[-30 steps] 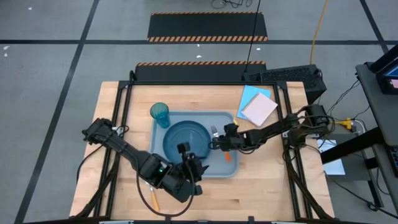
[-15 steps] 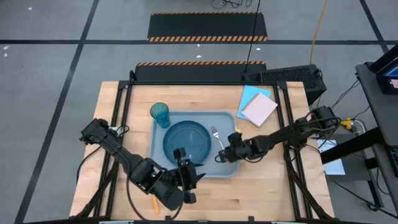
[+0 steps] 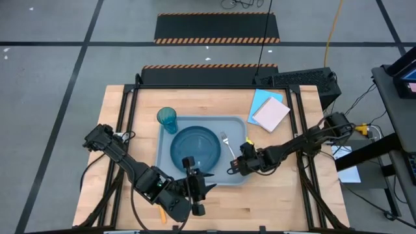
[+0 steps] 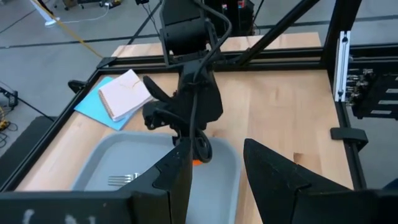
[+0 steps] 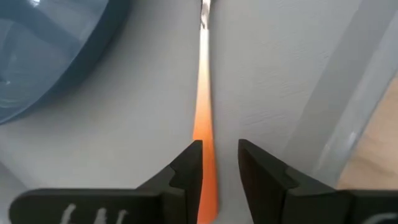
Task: Pick and place plate/cup/fork/spoon on tray
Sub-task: Put the orange fork to the right of the blue plate on the gray serving tray
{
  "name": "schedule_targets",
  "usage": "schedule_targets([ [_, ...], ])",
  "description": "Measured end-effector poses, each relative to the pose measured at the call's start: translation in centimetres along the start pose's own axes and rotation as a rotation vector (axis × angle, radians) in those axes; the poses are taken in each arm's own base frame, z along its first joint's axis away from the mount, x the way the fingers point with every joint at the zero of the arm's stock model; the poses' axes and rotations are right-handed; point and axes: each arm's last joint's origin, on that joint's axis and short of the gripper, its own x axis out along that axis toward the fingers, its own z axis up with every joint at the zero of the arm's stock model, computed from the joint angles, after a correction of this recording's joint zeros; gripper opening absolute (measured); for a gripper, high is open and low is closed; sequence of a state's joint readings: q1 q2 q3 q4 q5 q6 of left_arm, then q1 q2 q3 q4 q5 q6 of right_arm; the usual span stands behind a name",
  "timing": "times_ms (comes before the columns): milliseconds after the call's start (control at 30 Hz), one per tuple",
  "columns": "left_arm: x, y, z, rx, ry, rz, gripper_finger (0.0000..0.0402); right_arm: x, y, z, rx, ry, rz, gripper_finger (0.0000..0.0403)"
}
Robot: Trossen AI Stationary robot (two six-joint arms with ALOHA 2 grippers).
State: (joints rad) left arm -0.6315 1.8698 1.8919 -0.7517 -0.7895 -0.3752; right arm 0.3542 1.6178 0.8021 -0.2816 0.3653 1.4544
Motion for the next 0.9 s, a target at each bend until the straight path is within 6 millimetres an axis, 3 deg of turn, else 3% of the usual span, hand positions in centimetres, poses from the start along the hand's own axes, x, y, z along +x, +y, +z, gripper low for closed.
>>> schedule_targets([
  [233, 0.0, 0.0, 0.0, 0.008, -0.001, 0.000, 0.0147, 1.1, 0.8, -0.4, 0.016, -0.001, 0.058, 0.0082],
  [900, -0.5, -0.5, -0.5, 0.048, 0.032, -0.045, 0.0147, 0.7, 1.5, -1.3, -0.005, 0.033, 0.135, 0.0082],
])
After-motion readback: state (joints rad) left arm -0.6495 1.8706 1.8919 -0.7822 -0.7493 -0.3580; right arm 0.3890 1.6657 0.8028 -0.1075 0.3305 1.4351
